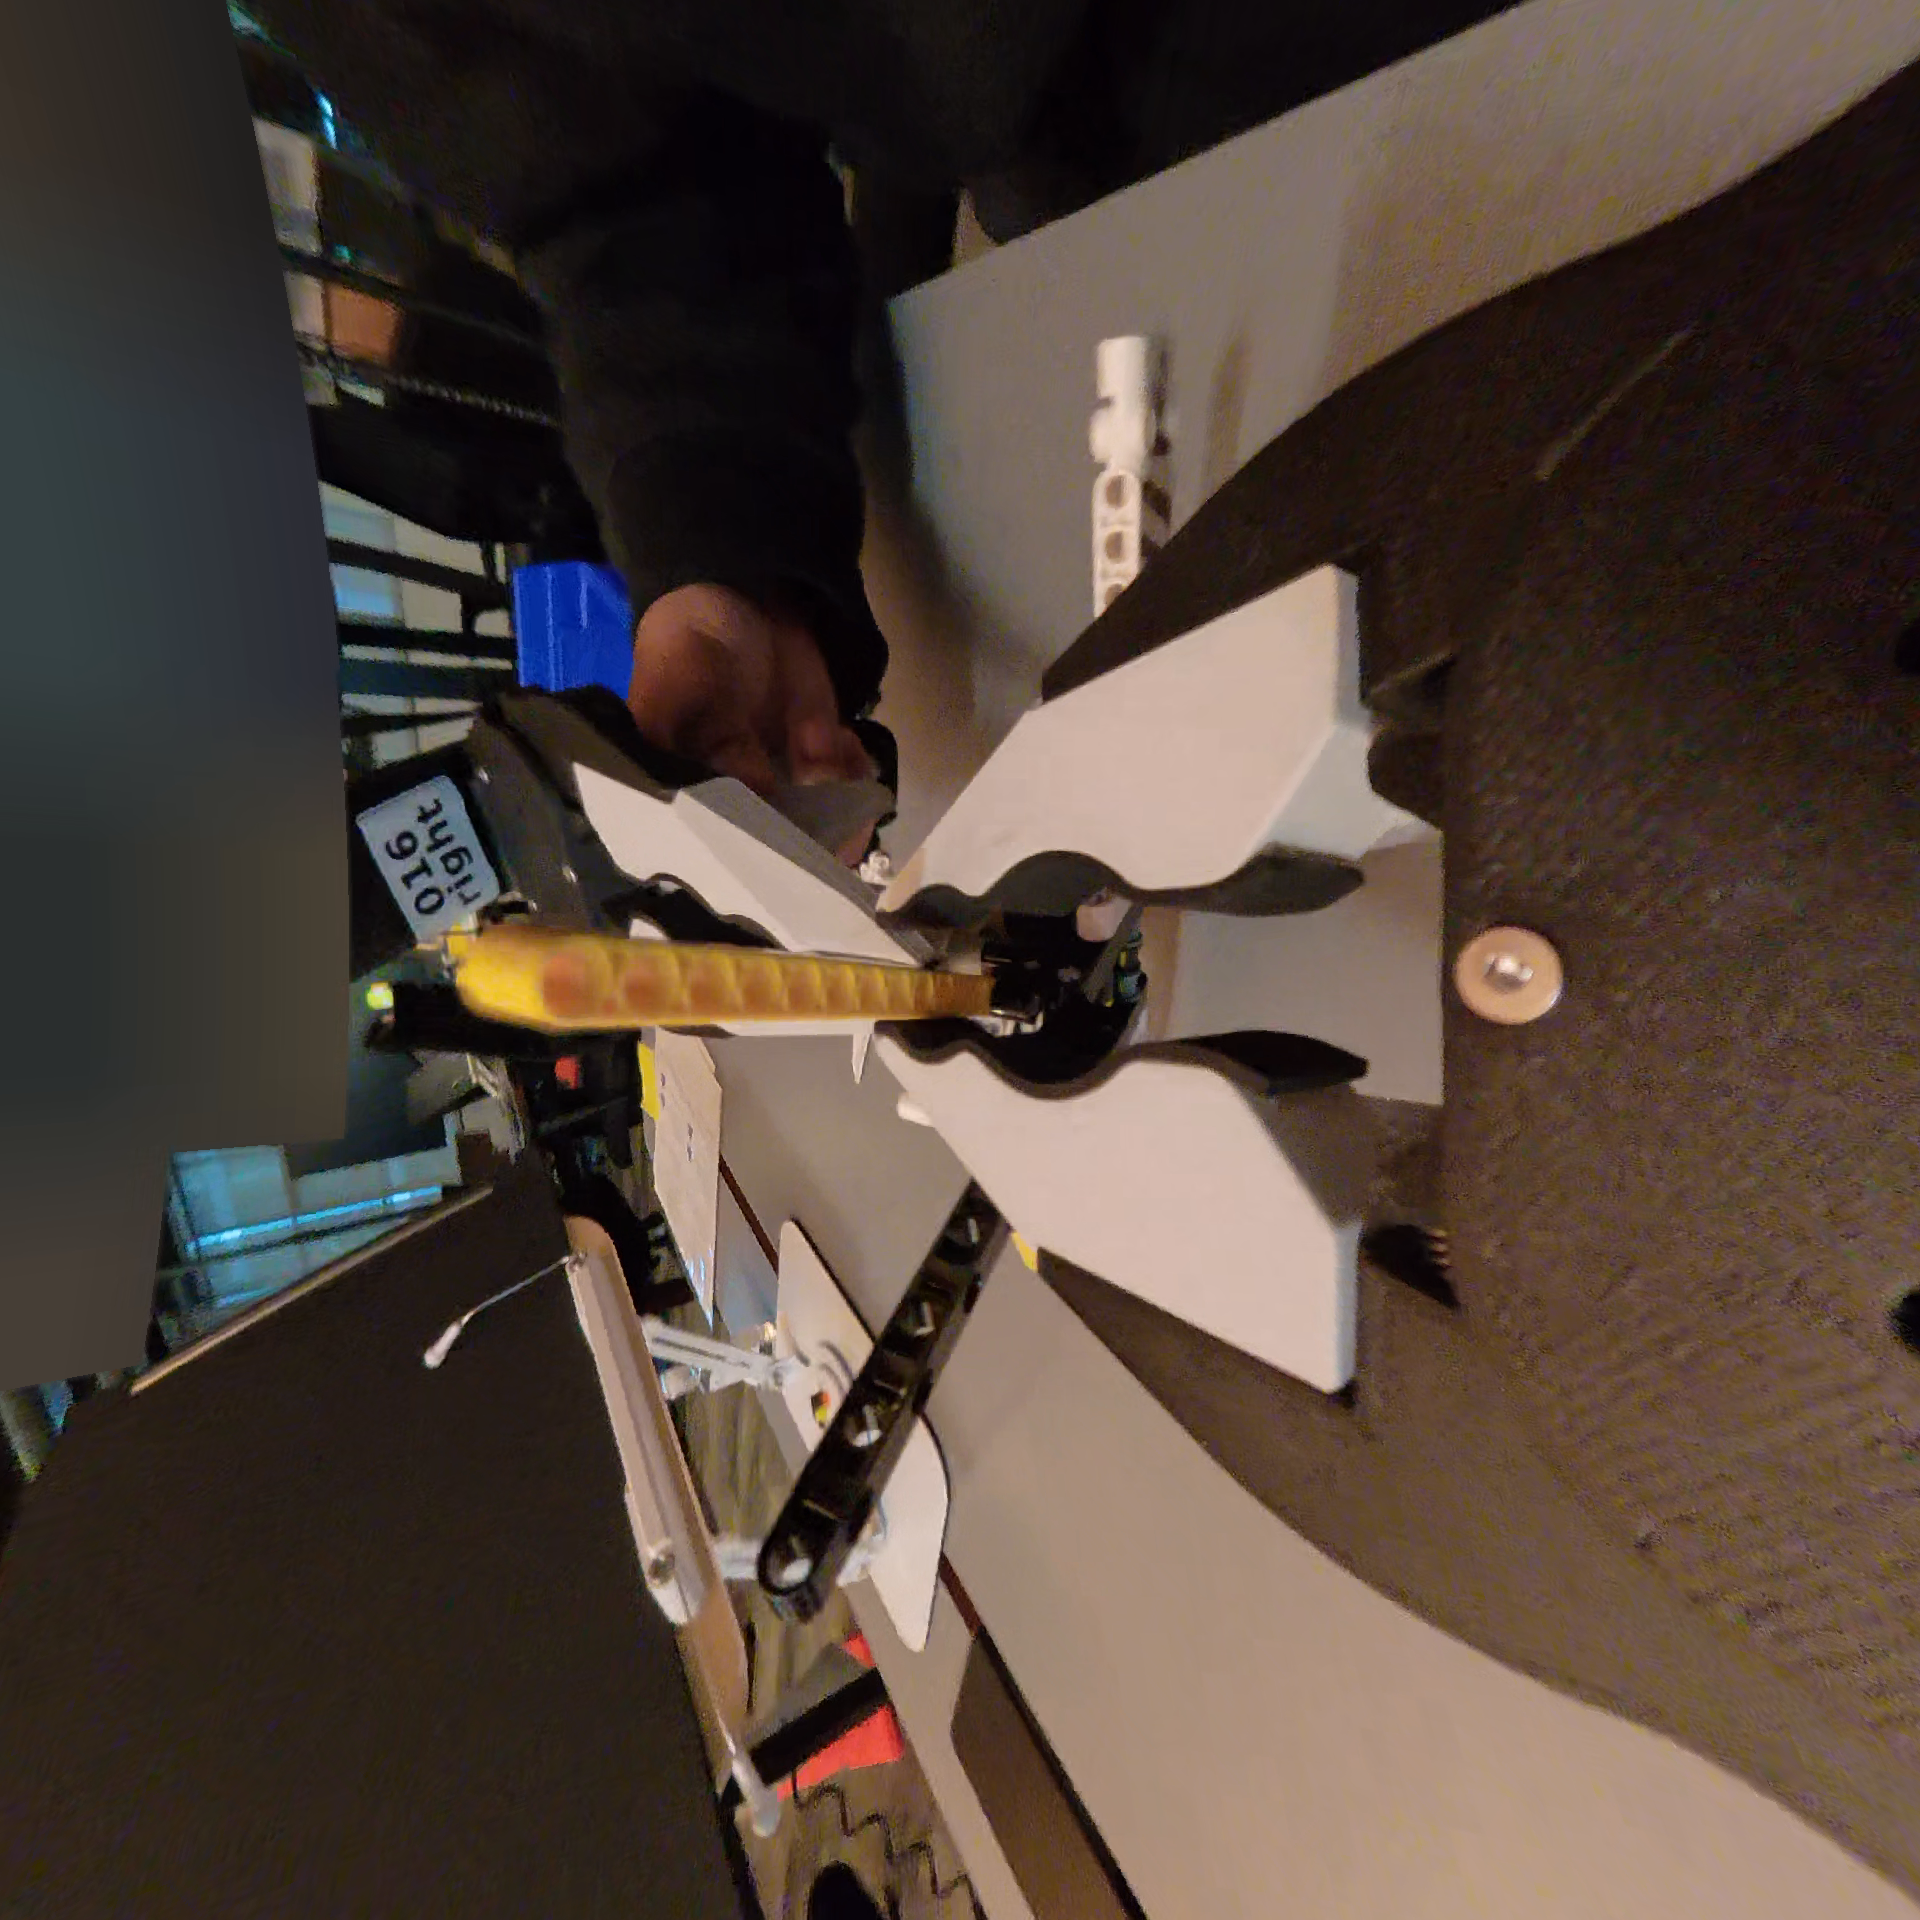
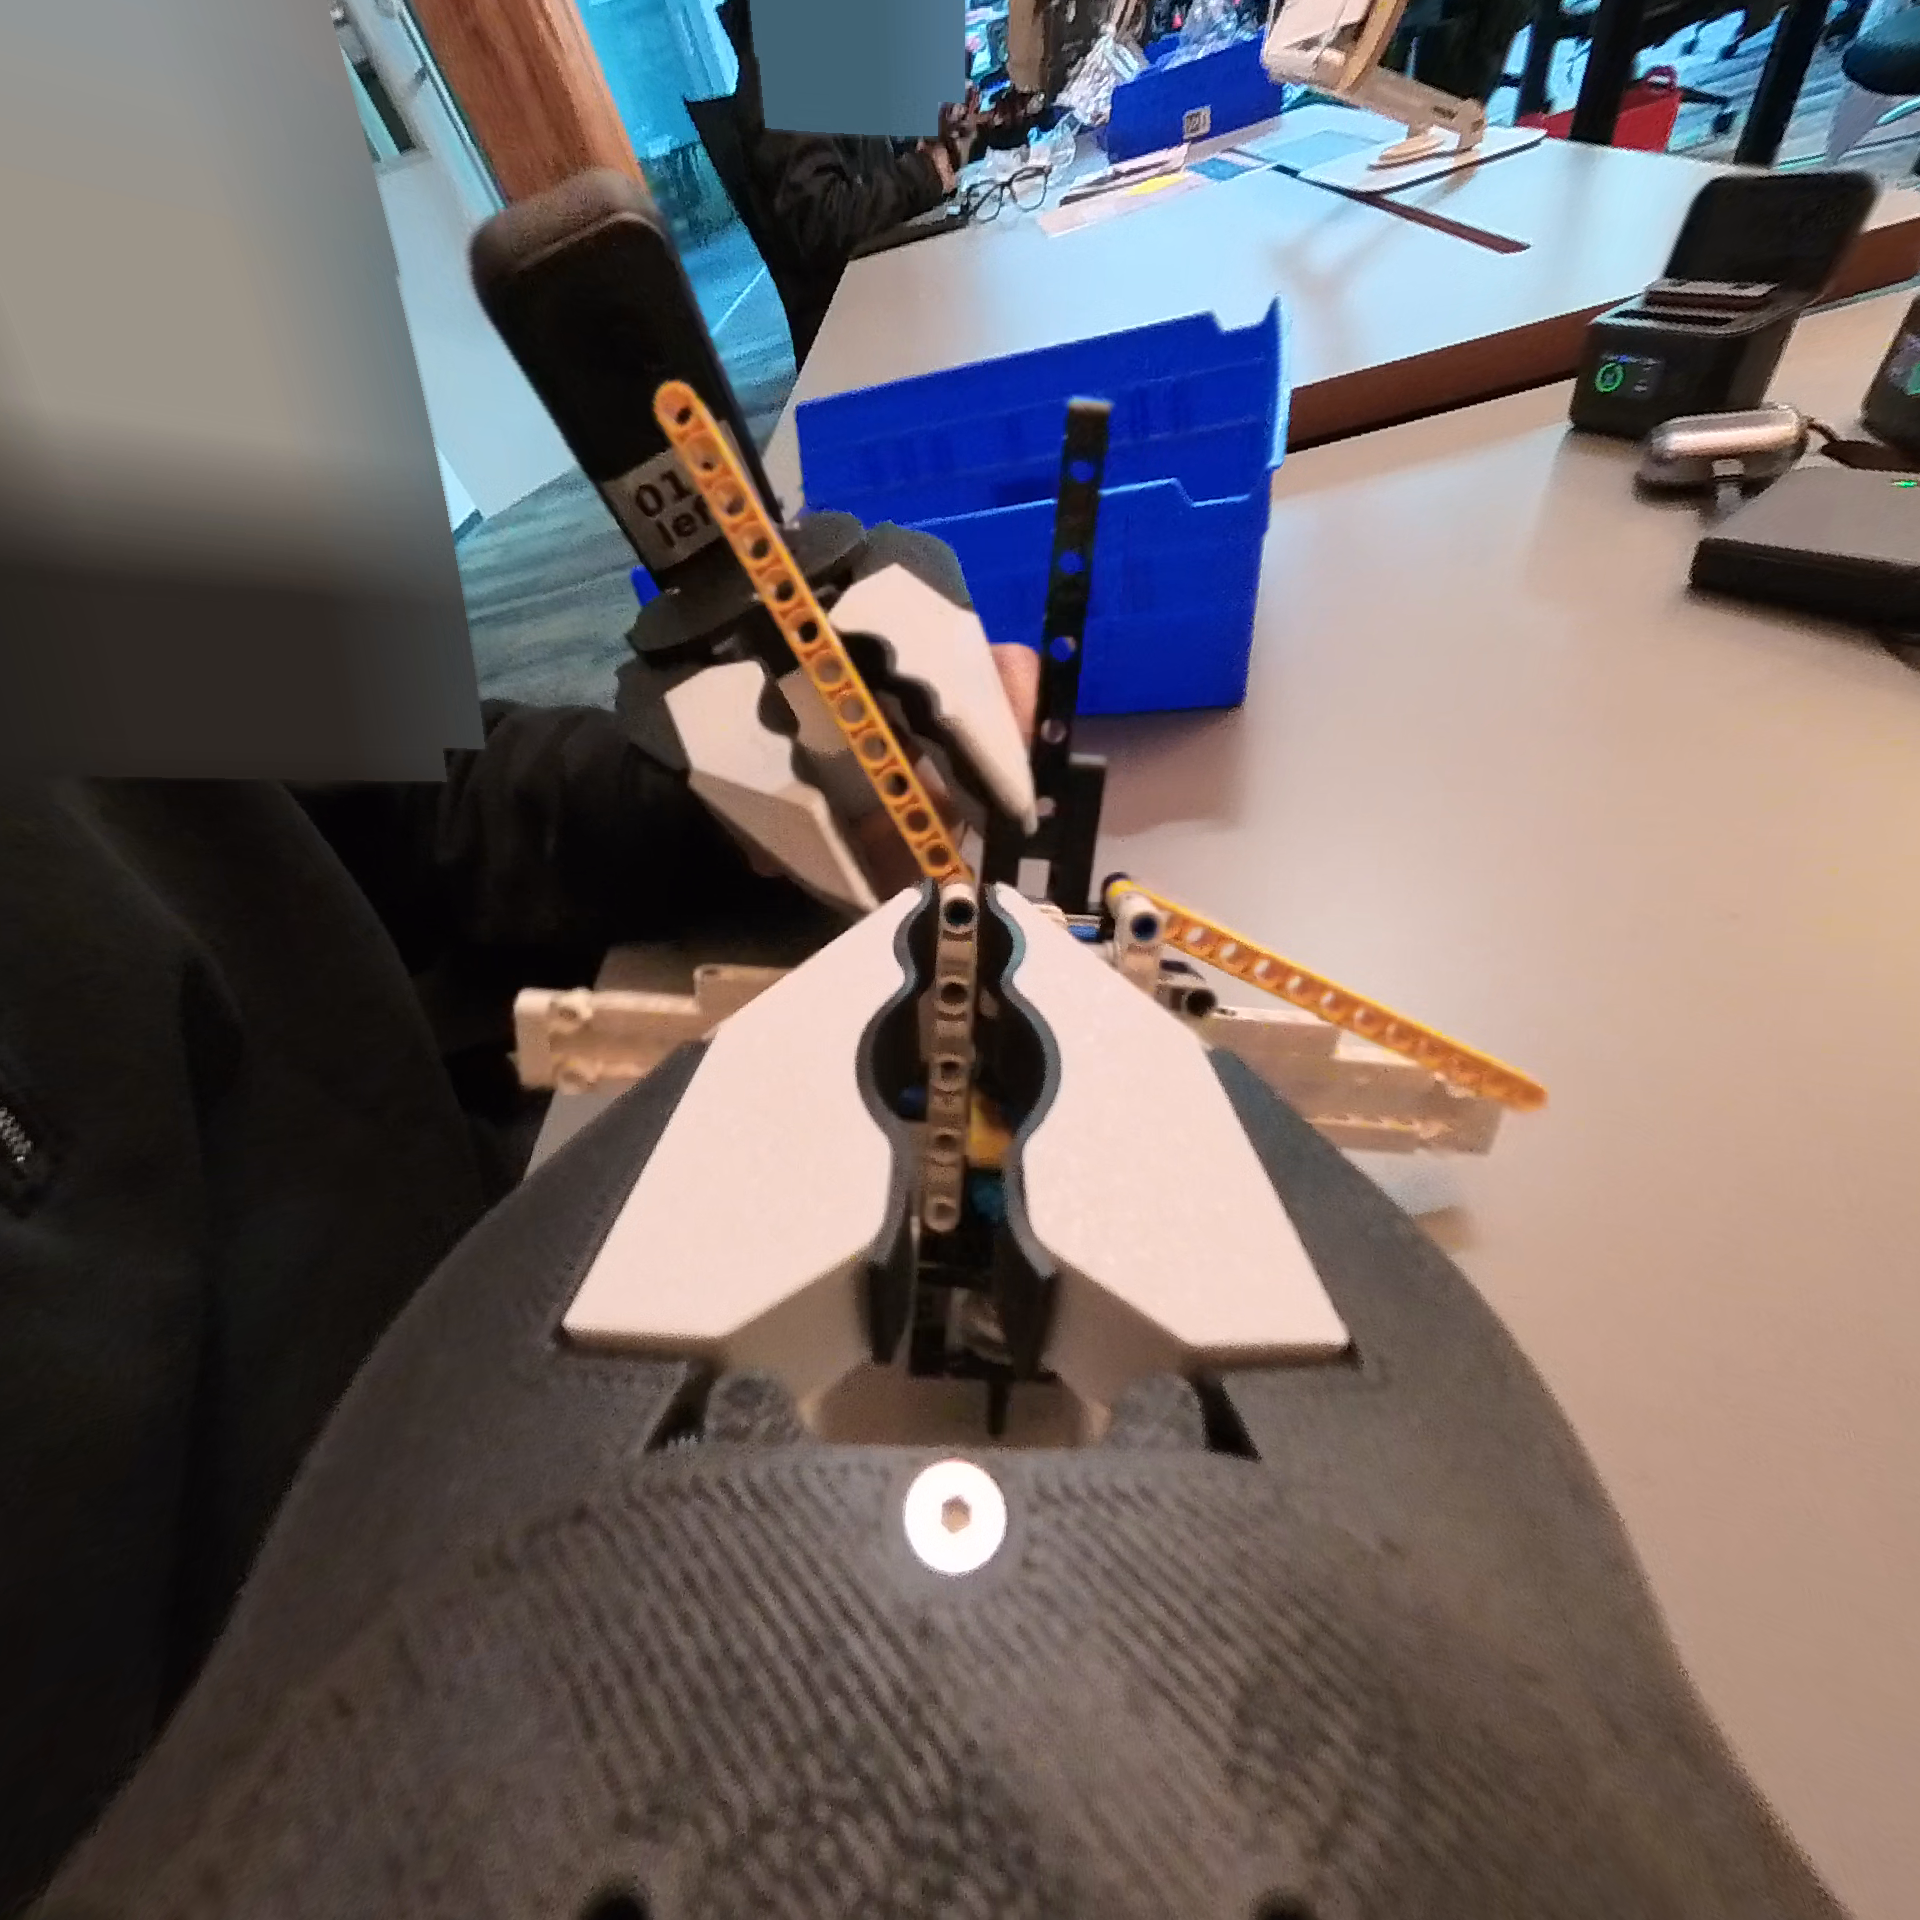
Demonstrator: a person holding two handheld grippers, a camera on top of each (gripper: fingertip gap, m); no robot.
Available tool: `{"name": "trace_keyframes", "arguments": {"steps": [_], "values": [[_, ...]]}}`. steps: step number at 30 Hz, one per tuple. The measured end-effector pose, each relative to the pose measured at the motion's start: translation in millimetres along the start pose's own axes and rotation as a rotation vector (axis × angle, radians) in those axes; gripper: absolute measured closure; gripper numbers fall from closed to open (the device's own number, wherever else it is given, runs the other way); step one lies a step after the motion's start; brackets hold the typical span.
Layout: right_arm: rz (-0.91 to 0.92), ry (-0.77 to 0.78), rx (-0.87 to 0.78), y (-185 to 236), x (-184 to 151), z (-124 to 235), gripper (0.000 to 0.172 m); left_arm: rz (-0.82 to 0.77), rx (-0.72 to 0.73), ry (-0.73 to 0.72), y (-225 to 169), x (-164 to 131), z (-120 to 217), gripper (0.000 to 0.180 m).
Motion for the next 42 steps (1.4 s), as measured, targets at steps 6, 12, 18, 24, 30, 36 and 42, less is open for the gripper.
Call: {"name": "trace_keyframes", "arguments": {"steps": [6, 12, 18, 24, 30, 36, 42], "values": [[-0.071, -0.017, -0.002, -3, -4, 4, 0.167, -0.009, 0.026, 0.061, 1, -3, -2, 0.174], [-0.118, -0.078, -0.02, -3, -6, 7, 0.167, 0.143, -0.024, 0.041, 6, -4, -2, 0.174], [-0.218, -0.172, -0.017, -6, -12, 9, 0.168, 0.156, -0.003, 0.05, 8, -7, -5, 0.173], [-0.374, -0.527, -0.051, -24, 10, 51, 0.172, 0.181, 0.105, 0.088, 34, -19, 10, 0.174], [-0.183, -0.252, -0.255, -17, -11, 60, 0.172, 0.202, 0.013, 0.044, 15, -7, -3, 0.174], [0.157, 0.026, -0.215, 1, -6, 20, 0.139, 0.237, 0.031, 0.039, 23, -11, 1, 0.175], [0.474, 0.289, -0.358, -7, -16, -1, 0.135, 0.255, 0.014, 0.036, 20, -10, 0, 0.175]]}}
Point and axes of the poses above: each gripper's, where its closed fingertips meet, z back along the fingers, x out of its top, y = z × x across the jaws, the point moved 4 cm from there along z, back along the fingers, and after that the axes turned 14 degrees about z, right-handed, at the moved point
